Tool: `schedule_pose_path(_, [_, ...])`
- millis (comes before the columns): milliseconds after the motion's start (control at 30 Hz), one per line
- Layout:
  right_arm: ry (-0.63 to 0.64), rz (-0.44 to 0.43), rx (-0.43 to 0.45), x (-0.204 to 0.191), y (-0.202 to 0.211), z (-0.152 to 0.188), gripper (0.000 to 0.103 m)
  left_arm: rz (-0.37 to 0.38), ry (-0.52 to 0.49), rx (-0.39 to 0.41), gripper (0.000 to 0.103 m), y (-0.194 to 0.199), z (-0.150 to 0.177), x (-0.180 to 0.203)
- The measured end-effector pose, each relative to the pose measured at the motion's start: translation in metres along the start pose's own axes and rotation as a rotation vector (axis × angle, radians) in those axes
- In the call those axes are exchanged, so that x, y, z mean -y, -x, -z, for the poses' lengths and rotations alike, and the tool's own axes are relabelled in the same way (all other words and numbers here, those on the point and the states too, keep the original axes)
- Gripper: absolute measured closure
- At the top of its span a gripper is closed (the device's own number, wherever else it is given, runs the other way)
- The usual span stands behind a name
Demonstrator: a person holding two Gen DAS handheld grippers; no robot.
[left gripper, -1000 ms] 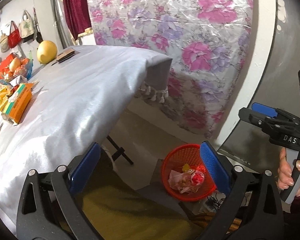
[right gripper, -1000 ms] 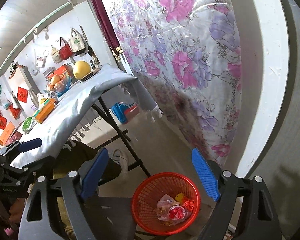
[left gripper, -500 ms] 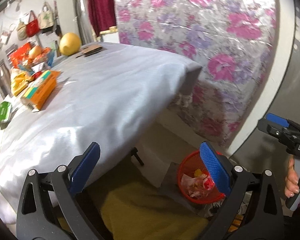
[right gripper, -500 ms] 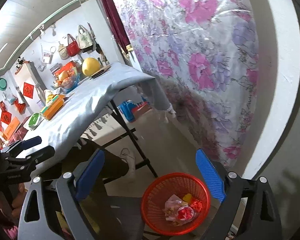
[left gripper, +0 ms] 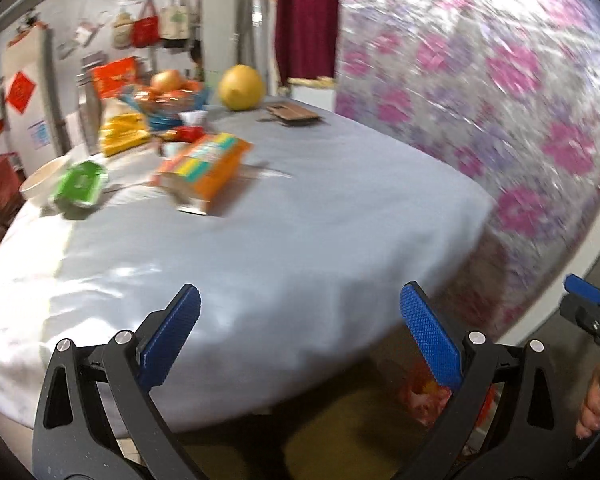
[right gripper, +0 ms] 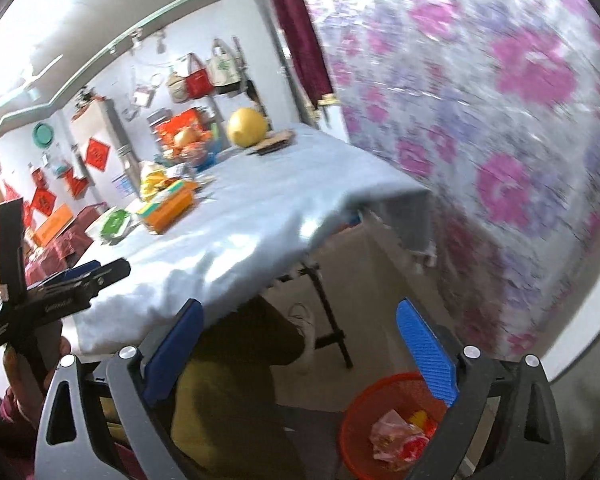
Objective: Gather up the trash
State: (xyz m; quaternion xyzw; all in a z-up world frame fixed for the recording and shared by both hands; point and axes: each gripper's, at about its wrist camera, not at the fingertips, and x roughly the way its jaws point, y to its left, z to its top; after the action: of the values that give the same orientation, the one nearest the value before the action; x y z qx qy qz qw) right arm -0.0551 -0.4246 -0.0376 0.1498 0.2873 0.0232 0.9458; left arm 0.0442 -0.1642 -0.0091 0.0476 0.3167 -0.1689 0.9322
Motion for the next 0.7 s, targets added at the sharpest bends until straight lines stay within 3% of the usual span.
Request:
schedule_pose_path(267, [0.070, -0.069, -0.045, -0.056, -0.031, -0.012, 0.006, -0.083, 0.097, 0.003, 0.007, 0.003, -0.010, -0.075])
schedule_pose_path(700, [0.201, -0.184, -0.156, -0.158, -0.121, -0.047, 0.006, -0.226, 0.267, -0.018, 0.007, -0.009, -0.012, -0.194])
